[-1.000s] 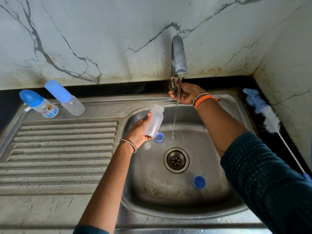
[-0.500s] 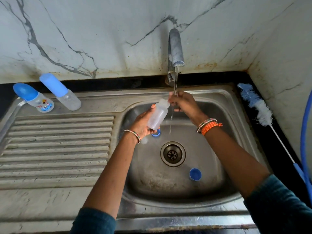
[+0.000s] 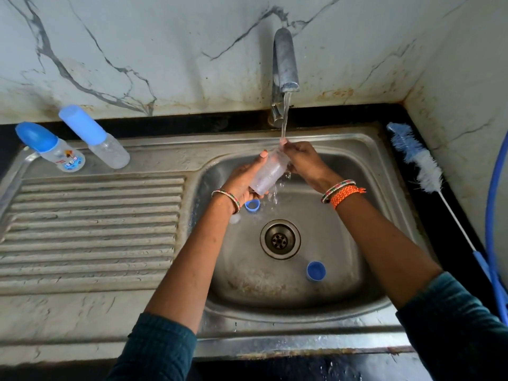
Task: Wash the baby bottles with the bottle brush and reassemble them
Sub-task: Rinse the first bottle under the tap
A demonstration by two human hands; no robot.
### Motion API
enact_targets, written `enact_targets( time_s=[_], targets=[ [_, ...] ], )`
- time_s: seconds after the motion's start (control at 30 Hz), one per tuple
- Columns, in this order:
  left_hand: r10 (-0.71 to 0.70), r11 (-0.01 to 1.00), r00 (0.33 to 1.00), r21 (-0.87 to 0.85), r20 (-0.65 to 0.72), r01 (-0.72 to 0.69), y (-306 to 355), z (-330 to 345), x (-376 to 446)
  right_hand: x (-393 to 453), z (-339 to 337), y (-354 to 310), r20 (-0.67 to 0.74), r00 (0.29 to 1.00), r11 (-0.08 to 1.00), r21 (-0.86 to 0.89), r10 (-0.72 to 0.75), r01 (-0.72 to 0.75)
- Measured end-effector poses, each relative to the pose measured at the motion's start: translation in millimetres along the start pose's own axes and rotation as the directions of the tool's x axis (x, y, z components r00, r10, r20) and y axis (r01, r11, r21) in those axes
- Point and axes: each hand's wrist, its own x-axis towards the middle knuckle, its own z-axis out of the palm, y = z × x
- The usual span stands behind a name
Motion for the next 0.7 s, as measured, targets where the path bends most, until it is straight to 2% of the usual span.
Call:
enact_targets(
  time_s=[0.07, 0.1, 0.17, 0.23, 0.27, 0.33, 0.4, 0.47, 0.5, 0.57, 0.63, 0.7],
  targets=[
    [-0.011, 1.0, 1.0, 0.003, 0.013, 0.011, 1, -3, 0, -1, 1, 0, 0.059, 0.998, 0.999, 0.045, -0.02, 0.017],
    [-0.009, 1.0, 1.0, 0.011, 0.029, 0.009, 1, -3, 0, 0, 3, -2, 0.035, 0.999, 0.998, 0.054, -0.035, 0.033],
    [0.017, 1.0, 0.998, 0.015, 0.064, -0.018, 3, 2, -3, 3, 6, -5, -0.125, 0.991, 0.999, -0.009, -0.048, 0.047],
    [0.035, 0.999, 0.997, 0.037, 0.065, -0.037, 2, 8, -5, 8, 8, -5, -0.287, 0.958, 0.997, -0.076, -0.011, -0.011],
    [0.028, 0.999, 0.998, 0.043, 0.051, -0.03, 2, 10, -5, 9, 8, -6, -0.302, 0.953, 0.997, -0.072, 0.017, -0.041],
    [-0.009, 1.0, 0.999, 0.017, 0.042, 0.009, 2, 8, -5, 10, 6, -4, -0.173, 0.983, 0.998, -0.002, 0.062, -0.063],
    [-0.087, 0.989, 0.994, -0.118, 0.07, 0.094, 1, 4, -7, 7, 4, -2, 0.049, 0.995, 0.99, 0.106, 0.093, -0.097],
    [-0.165, 0.95, 0.979, -0.246, 0.119, 0.19, 2, 0, -9, 3, 3, -1, 0.15, 0.985, 0.978, 0.178, 0.086, -0.113],
    [-0.183, 0.936, 0.974, -0.279, 0.13, 0.213, 2, -1, -10, 1, 3, -1, 0.126, 0.989, 0.979, 0.175, 0.082, -0.103],
    [-0.193, 0.899, 0.973, -0.374, 0.13, 0.228, 3, 0, -11, 2, 5, 1, -0.013, 0.996, 0.99, 0.114, 0.086, -0.084],
    [-0.158, 0.866, 0.985, -0.469, 0.072, 0.173, 3, 1, -10, 4, 5, 4, -0.158, 0.986, 0.999, -0.009, 0.049, -0.051],
    [-0.12, 0.857, 0.993, -0.504, 0.013, 0.11, -2, 0, -10, 4, 3, 1, -0.118, 0.992, 0.998, -0.036, 0.051, -0.056]
  ],
)
